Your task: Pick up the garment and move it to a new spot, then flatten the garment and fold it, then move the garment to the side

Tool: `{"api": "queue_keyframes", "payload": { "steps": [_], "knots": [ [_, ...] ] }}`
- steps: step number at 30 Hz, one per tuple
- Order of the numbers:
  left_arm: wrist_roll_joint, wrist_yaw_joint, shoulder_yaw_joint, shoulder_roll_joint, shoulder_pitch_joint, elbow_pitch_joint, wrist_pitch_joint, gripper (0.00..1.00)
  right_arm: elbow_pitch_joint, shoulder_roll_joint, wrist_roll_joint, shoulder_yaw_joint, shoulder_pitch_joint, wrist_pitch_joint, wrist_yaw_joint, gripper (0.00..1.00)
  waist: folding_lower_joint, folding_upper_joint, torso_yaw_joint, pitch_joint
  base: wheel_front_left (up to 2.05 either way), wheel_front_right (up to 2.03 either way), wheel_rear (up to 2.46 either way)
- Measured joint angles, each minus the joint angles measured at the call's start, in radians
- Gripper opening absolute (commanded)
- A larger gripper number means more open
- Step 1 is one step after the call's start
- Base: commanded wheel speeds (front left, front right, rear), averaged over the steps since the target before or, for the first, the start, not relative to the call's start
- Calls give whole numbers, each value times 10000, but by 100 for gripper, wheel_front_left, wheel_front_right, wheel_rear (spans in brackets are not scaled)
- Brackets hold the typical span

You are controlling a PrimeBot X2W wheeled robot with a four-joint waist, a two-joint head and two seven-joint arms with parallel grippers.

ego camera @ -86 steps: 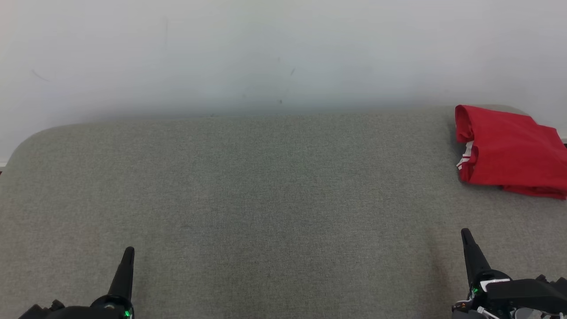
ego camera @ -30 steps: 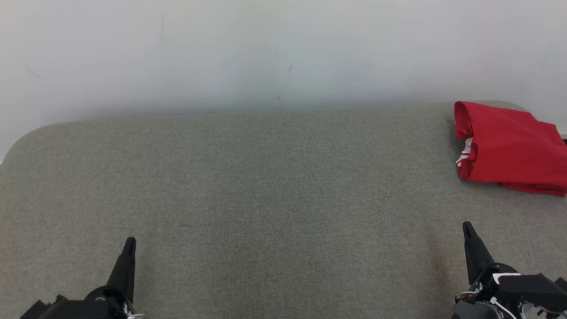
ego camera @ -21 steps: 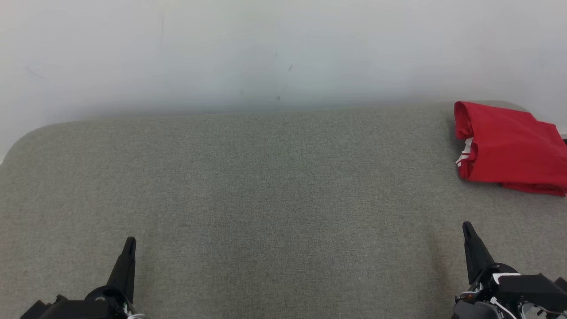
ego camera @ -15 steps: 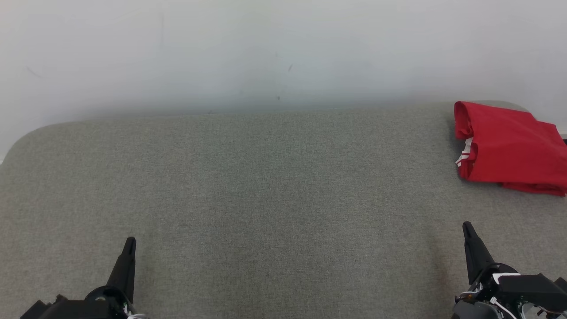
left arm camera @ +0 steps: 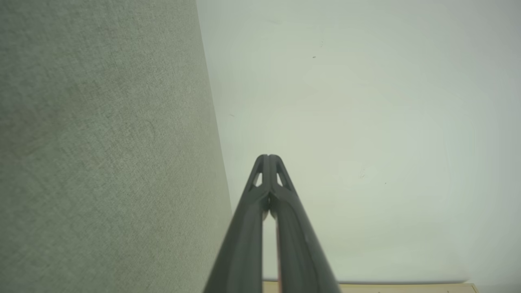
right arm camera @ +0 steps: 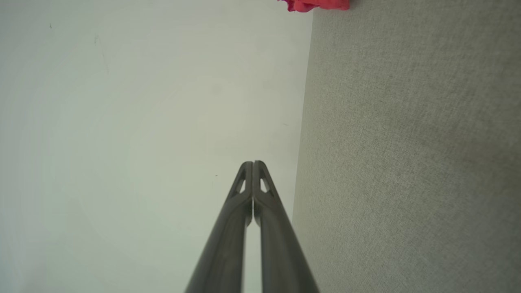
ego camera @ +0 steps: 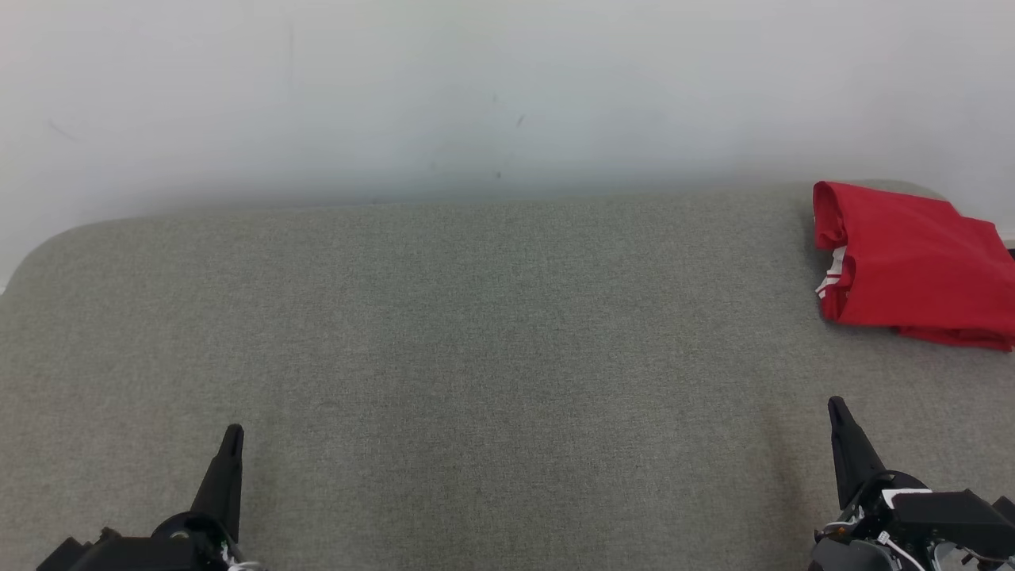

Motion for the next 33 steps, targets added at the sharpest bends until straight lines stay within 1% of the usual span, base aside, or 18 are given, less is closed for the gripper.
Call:
{"api": "queue_keyframes", "payload": {
  "steps": [33],
  "knots": [
    [0,0,0,-2,0,0,2,0,4,19,-15,-23,-5,31,0,0,0,0,0,0,0,0,0]
  ]
}}
